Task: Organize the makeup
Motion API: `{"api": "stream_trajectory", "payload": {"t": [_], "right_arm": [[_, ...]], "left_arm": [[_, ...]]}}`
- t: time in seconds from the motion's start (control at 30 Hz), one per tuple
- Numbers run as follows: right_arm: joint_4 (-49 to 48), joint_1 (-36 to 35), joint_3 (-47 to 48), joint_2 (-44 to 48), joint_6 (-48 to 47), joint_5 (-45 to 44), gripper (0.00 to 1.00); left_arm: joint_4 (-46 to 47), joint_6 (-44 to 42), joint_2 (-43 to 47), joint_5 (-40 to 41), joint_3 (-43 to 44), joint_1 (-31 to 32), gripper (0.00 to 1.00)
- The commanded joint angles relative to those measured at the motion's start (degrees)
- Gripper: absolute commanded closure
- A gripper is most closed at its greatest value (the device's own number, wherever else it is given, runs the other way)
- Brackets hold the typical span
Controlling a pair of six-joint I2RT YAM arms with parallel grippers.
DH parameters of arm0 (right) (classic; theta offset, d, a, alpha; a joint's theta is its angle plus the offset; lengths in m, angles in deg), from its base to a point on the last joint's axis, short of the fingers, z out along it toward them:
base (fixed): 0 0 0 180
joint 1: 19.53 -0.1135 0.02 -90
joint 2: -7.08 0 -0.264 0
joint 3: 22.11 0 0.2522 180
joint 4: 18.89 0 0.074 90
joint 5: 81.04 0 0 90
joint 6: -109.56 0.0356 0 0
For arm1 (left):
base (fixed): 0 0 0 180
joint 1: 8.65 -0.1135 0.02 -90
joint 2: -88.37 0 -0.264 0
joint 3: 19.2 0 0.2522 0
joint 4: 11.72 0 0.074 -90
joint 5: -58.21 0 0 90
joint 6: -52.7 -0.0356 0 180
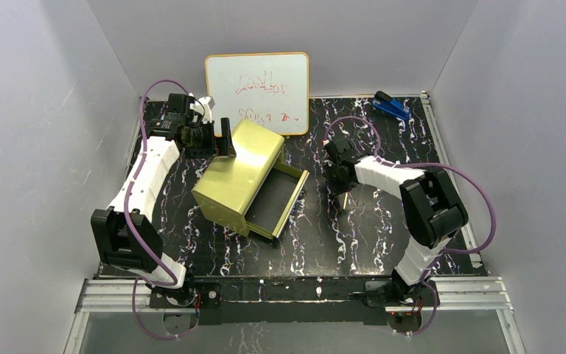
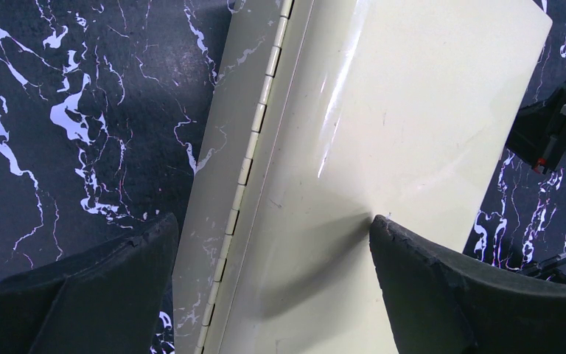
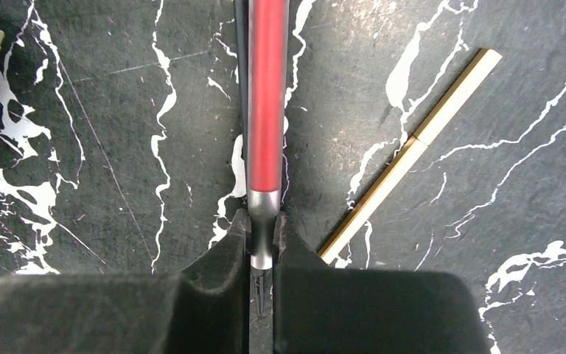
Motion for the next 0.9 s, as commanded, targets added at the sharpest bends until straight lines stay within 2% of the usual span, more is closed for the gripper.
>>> {"api": "stream_trajectory", "payload": {"t": [0.0, 0.3, 0.47, 0.63, 0.77, 0.87], "right_arm": [[3.07, -0.01, 4.52, 3.42, -0.8, -2.6, 0.99], [12.38, -2.39, 12.11, 12.79, 3.11, 0.75, 0.99], [20.1, -4.84, 16.28, 15.77, 11.32, 9.54, 0.99], [22.78, -5.54, 16.44, 17.73, 23.49, 20.6, 0.99], [17.43, -6.78, 12.22, 20.64, 35.01, 26.35, 0.99], [8.23, -7.56, 8.21, 23.59, 43.52, 27.09, 0.99]], "left_arm": [[-3.94, -2.41, -0.66, 5.59, -1.05, -0.37, 0.02], [-4.06, -2.45, -0.95, 5.6, -0.72, -0.37, 0.02], [-4.2, -2.4, -1.15, 5.47, -0.34, -0.37, 0.02], [-4.16, -2.16, -1.06, 5.56, -0.4, -0.37, 0.02], [-4.12, -2.14, -0.4, 5.64, -0.64, -0.37, 0.02], [-3.91, -1.99, 0.3, 5.69, -1.21, -0.37, 0.02]]}}
